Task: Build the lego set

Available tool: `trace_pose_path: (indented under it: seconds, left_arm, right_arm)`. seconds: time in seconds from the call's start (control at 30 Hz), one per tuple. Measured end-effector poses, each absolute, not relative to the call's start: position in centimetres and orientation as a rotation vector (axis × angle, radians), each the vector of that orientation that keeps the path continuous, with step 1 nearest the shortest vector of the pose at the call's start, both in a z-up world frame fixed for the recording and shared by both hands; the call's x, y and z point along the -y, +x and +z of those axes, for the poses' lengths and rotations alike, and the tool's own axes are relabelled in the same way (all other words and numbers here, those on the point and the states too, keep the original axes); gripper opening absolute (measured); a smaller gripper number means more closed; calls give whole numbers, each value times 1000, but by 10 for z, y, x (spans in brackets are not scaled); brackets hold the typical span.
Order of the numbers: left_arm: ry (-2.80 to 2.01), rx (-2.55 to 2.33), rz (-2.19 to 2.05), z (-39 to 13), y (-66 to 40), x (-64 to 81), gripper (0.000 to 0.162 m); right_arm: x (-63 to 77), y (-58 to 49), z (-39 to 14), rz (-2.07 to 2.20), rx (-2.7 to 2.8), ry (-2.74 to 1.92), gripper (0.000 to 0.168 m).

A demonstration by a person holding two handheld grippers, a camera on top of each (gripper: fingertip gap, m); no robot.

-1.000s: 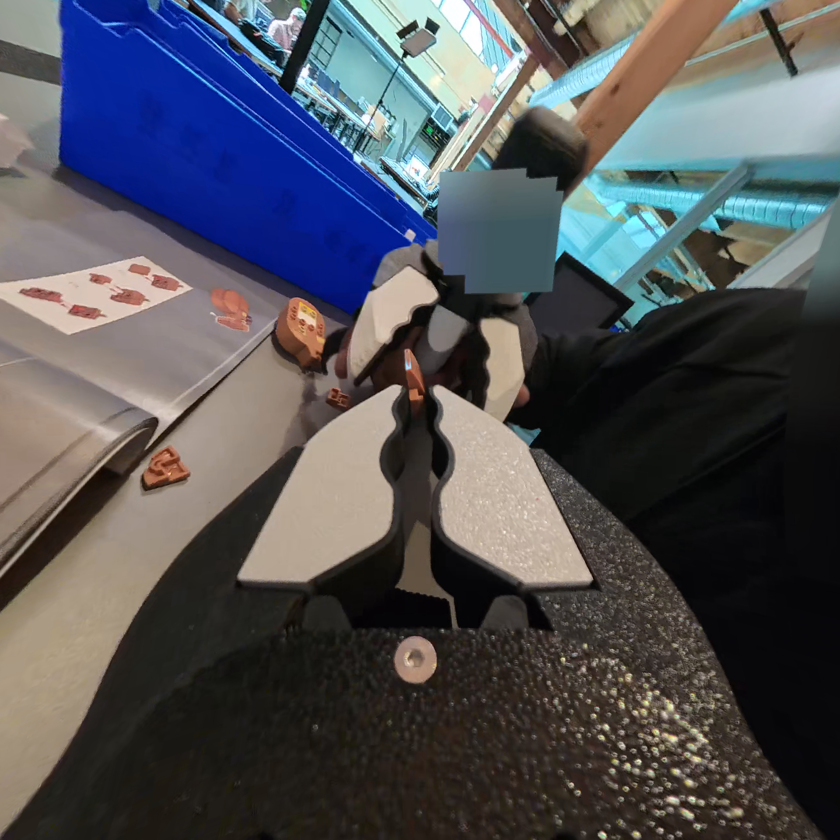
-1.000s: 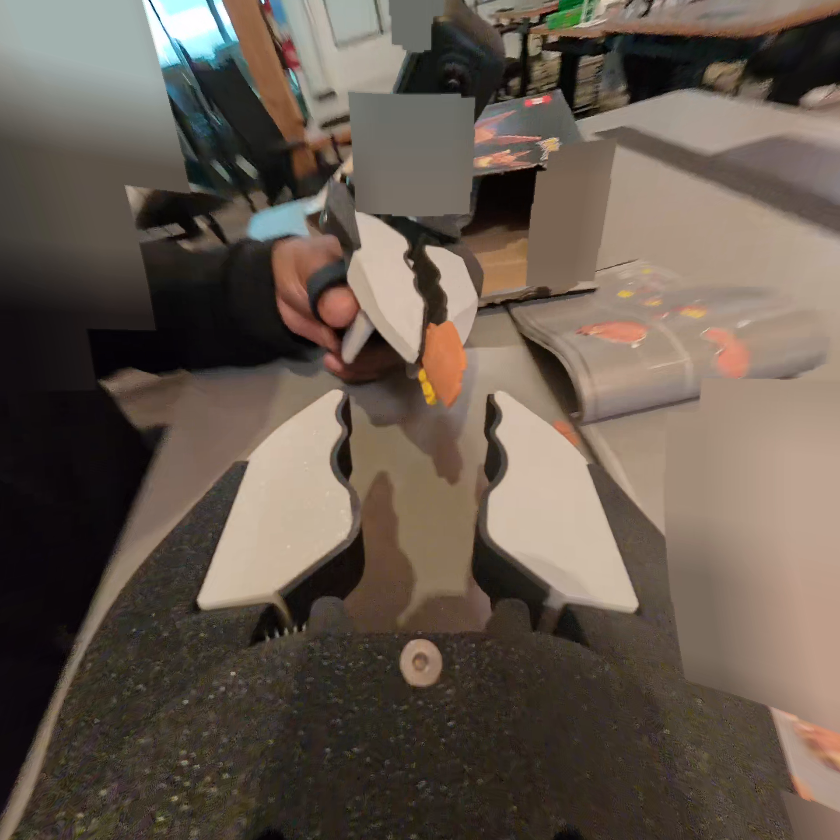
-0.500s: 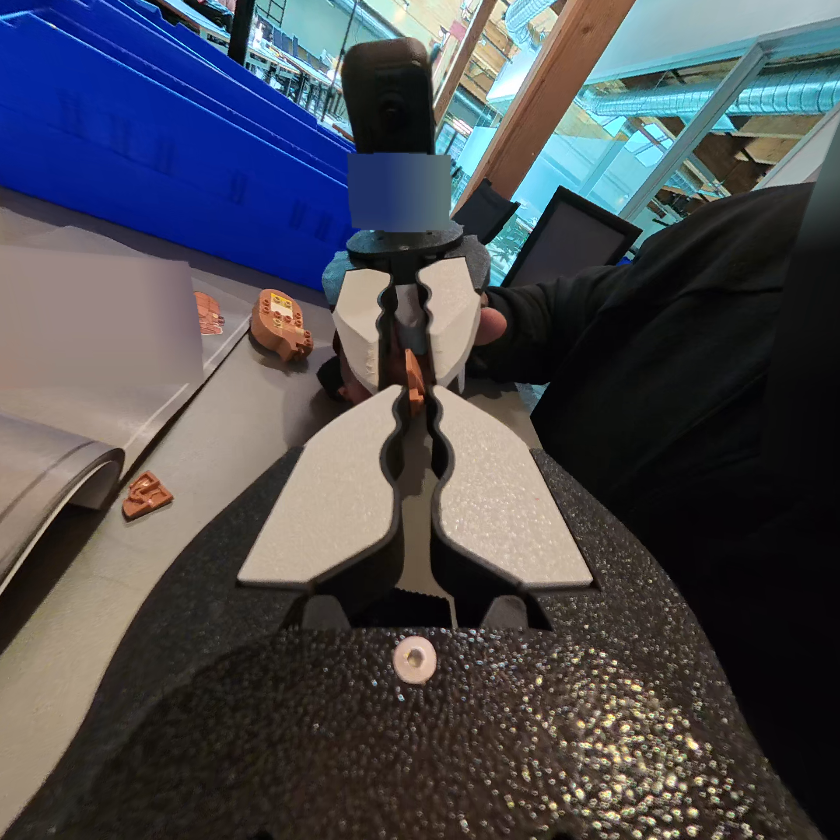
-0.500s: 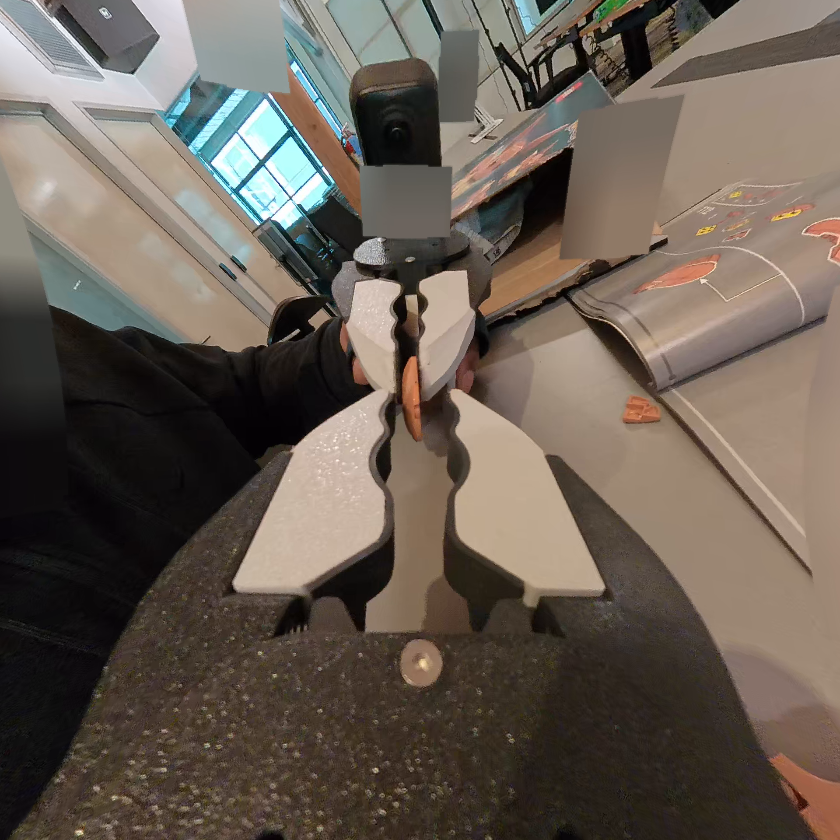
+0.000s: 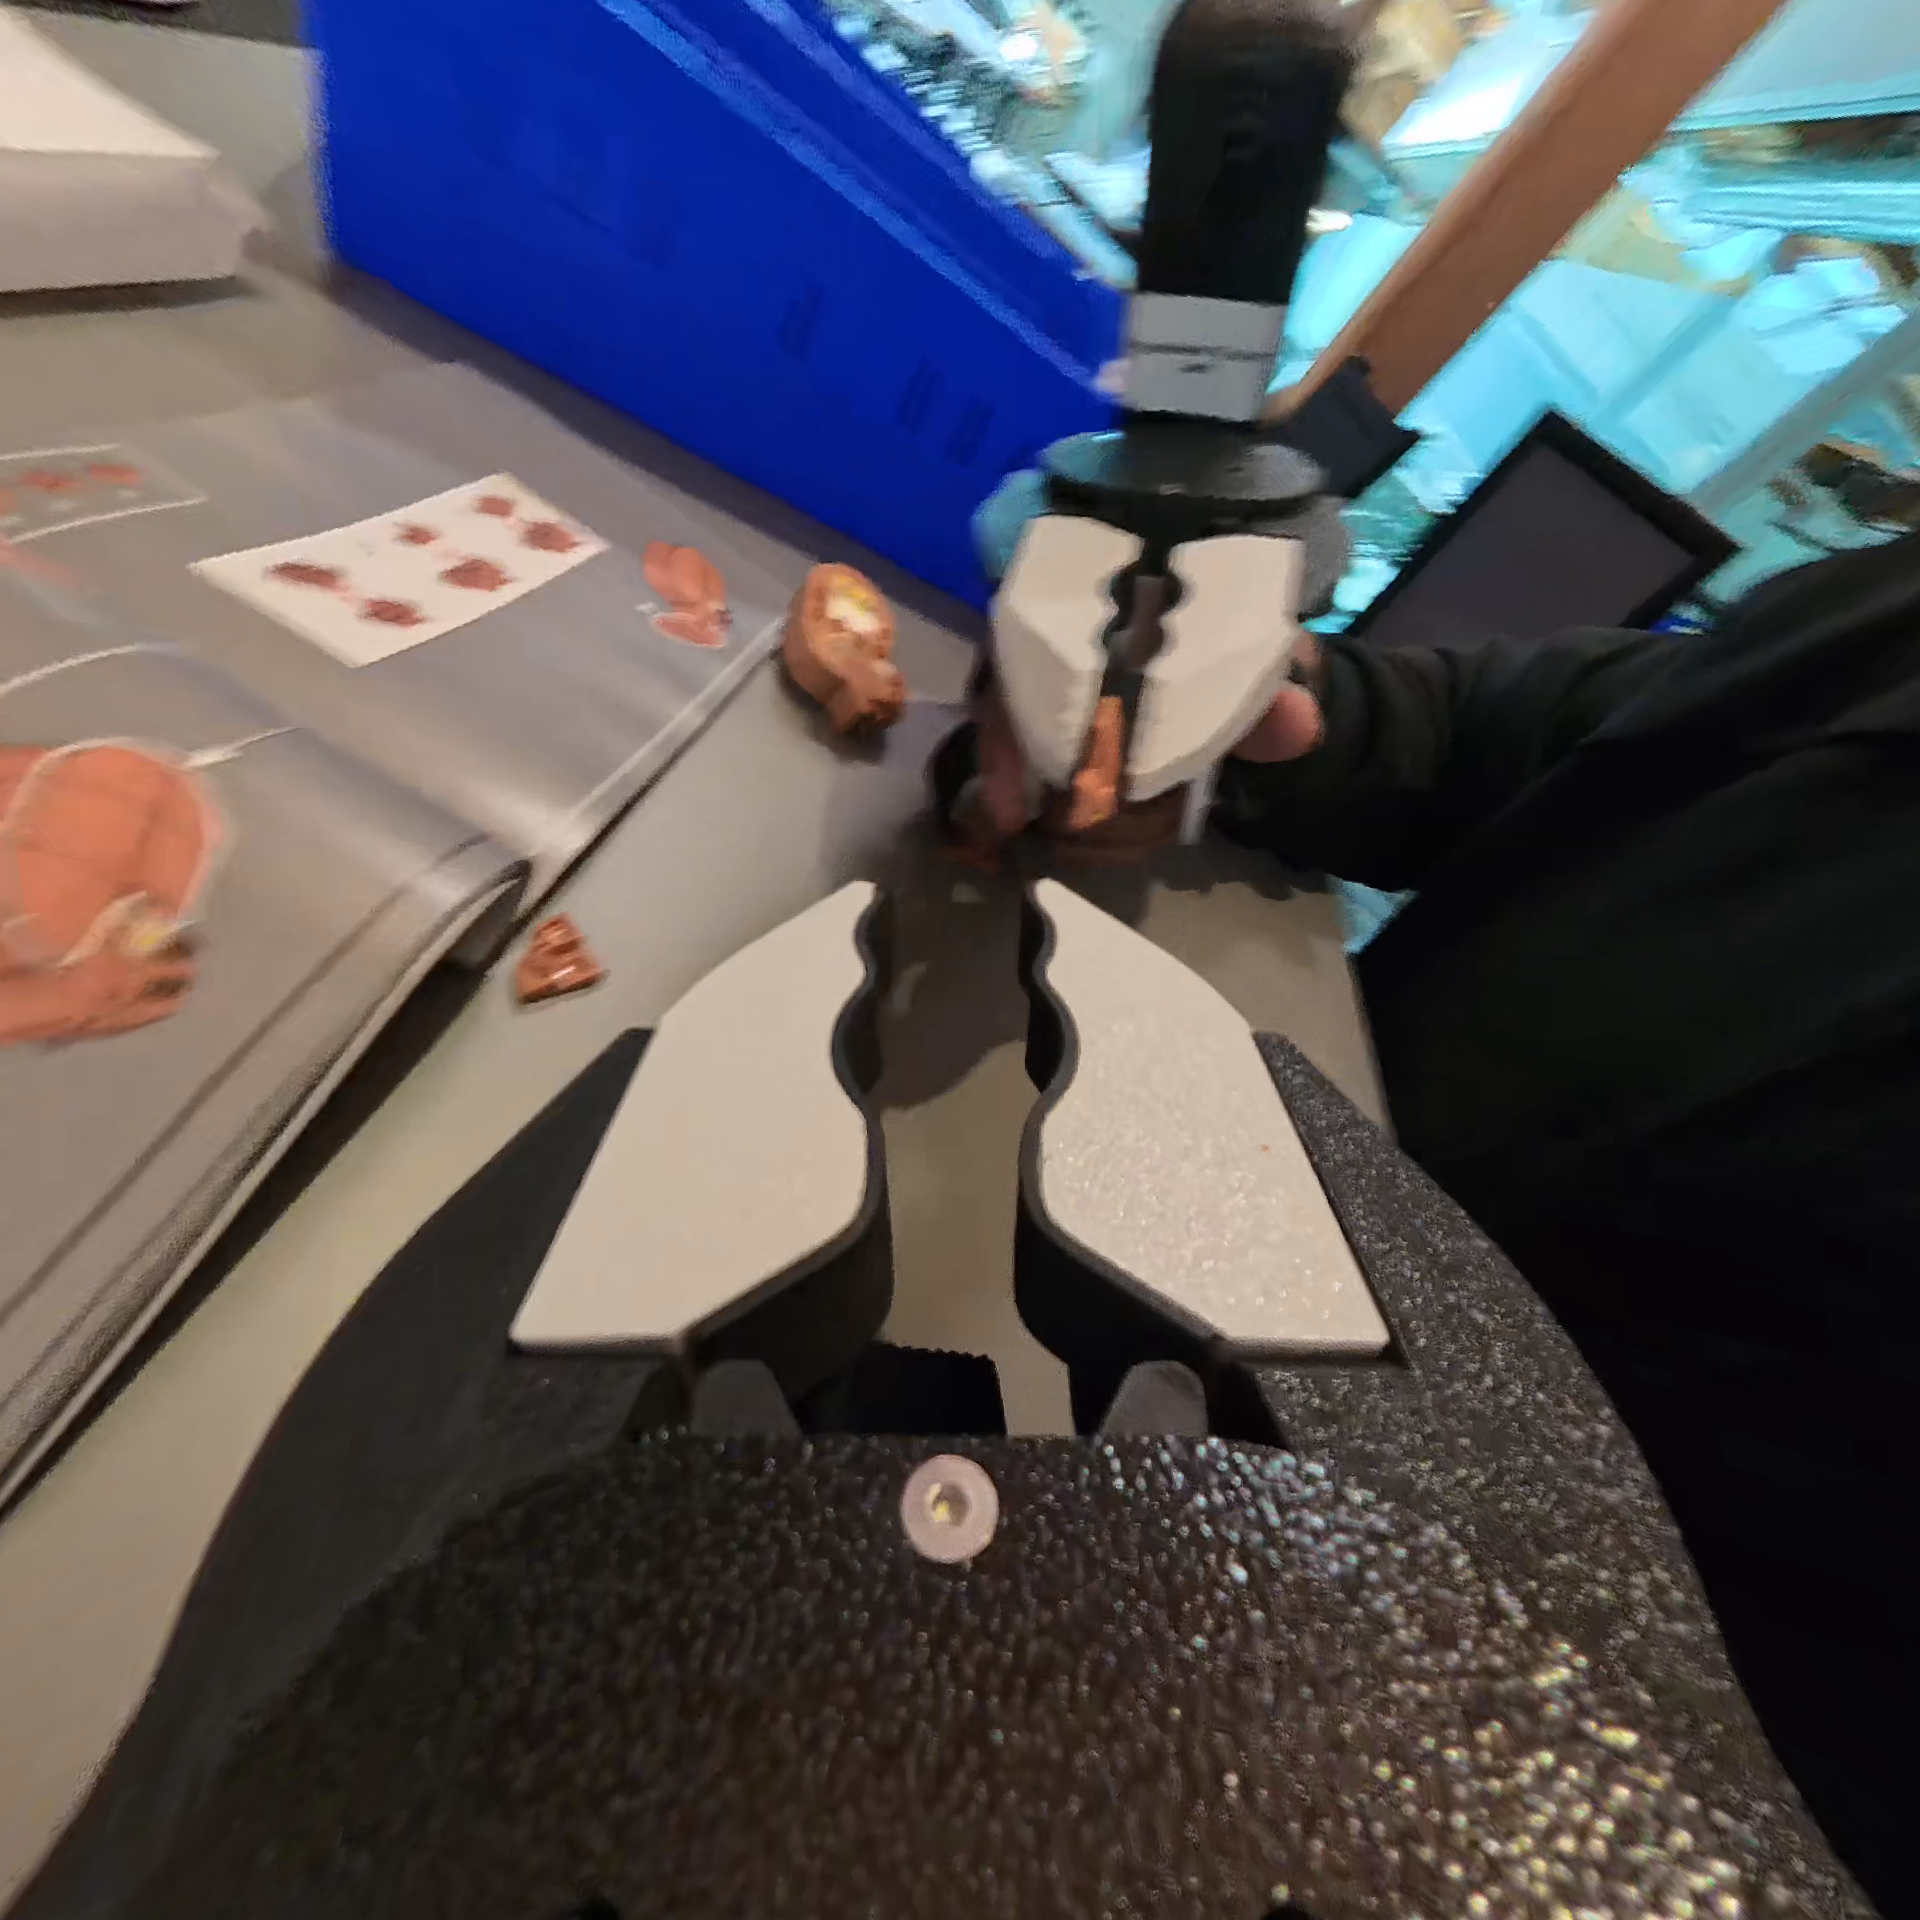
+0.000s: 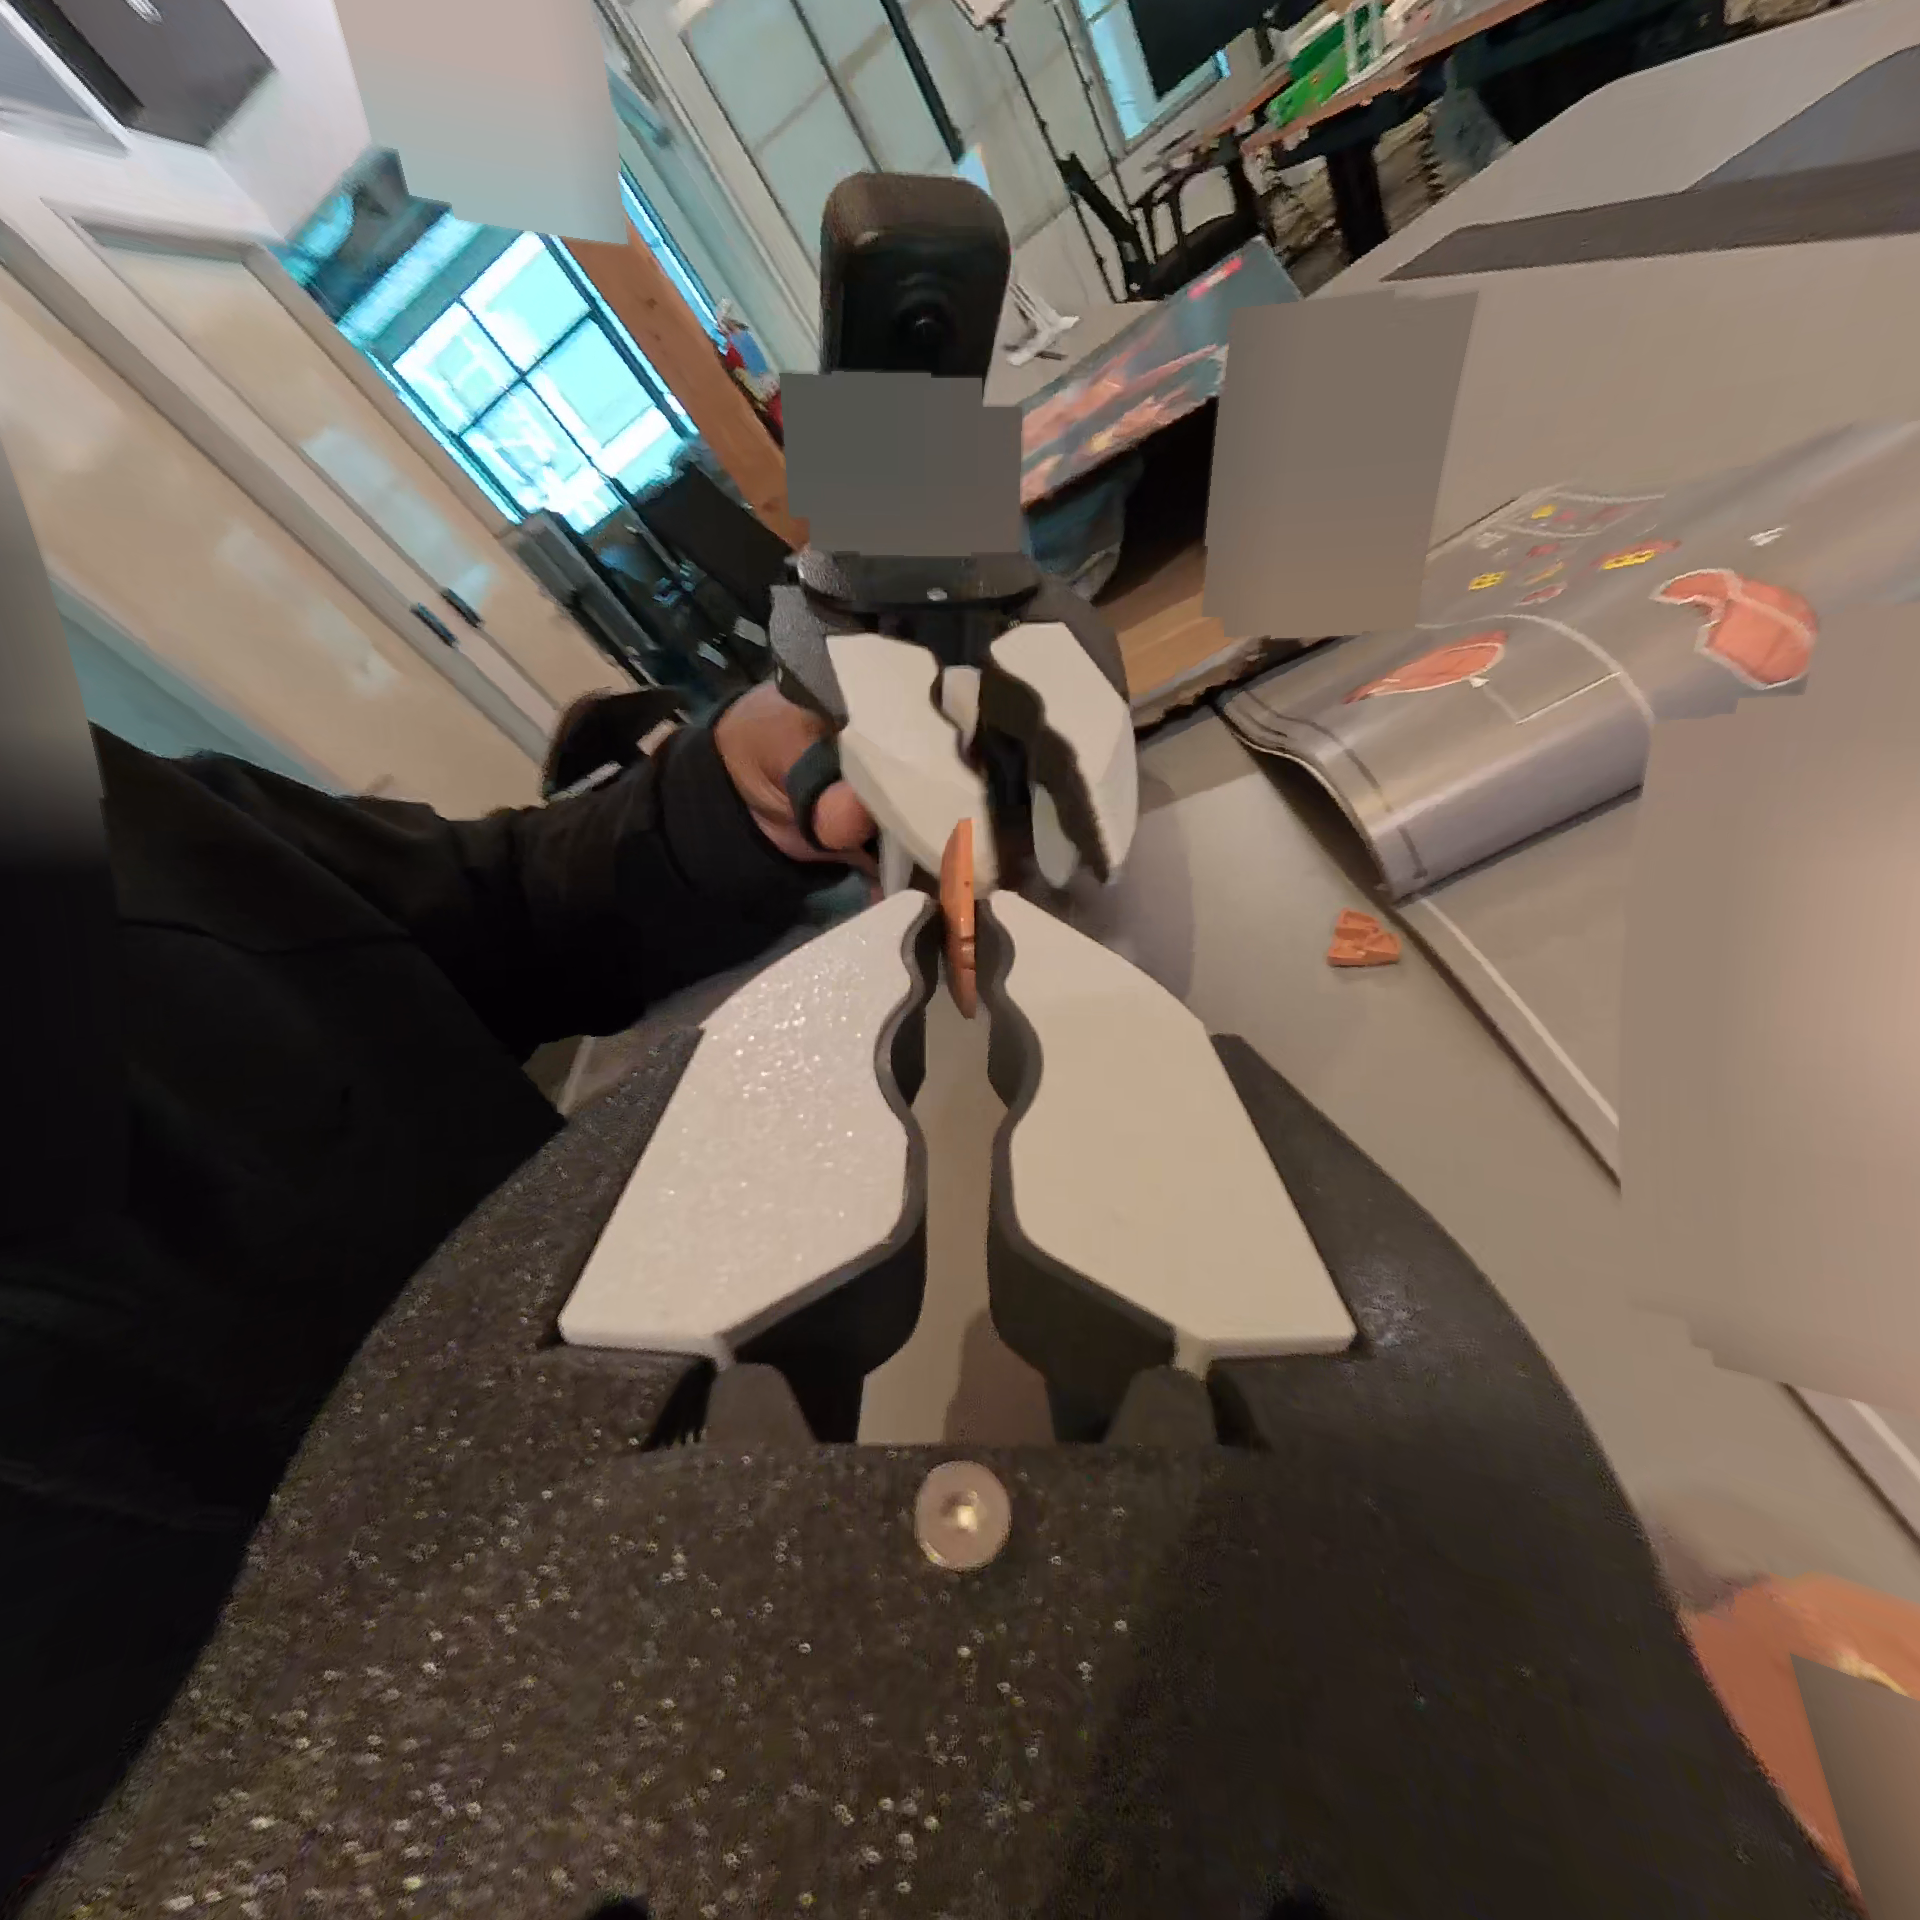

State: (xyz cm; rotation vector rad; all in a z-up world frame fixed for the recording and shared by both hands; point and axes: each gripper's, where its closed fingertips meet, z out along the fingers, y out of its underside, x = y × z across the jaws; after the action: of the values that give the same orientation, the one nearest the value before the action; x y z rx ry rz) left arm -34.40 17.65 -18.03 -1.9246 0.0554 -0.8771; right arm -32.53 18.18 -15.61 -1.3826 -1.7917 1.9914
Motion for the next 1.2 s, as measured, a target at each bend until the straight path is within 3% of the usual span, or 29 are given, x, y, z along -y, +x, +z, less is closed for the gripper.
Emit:
trace_pose_path:
  seconds: [0.27, 0.57, 0.83, 1.0, 1.2]
  left_arm:
    - [-2225, 203, -545, -230, -380, -195, 18]
    - [-2307, 192, -364, -240, -389, -207, 8]
    - [-2386, 54, -158, -245, -389, -207, 11]
    - [-2402, 0, -159, -245, -382, -205, 24]
    - [-2423, -150, -298, -245, -359, -195, 13]
  right_arm:
    - [-187, -324, -169, 1738, 1872, -1340, 6]
    - [-184, -321, -174, 1709, 1910, -1326, 6]
    - [-183, -320, -174, 1678, 1921, -1306, 6]
    - [-184, -320, -173, 1656, 1921, -1292, 6]
    - [-189, -321, -173, 1613, 1924, -1290, 6]
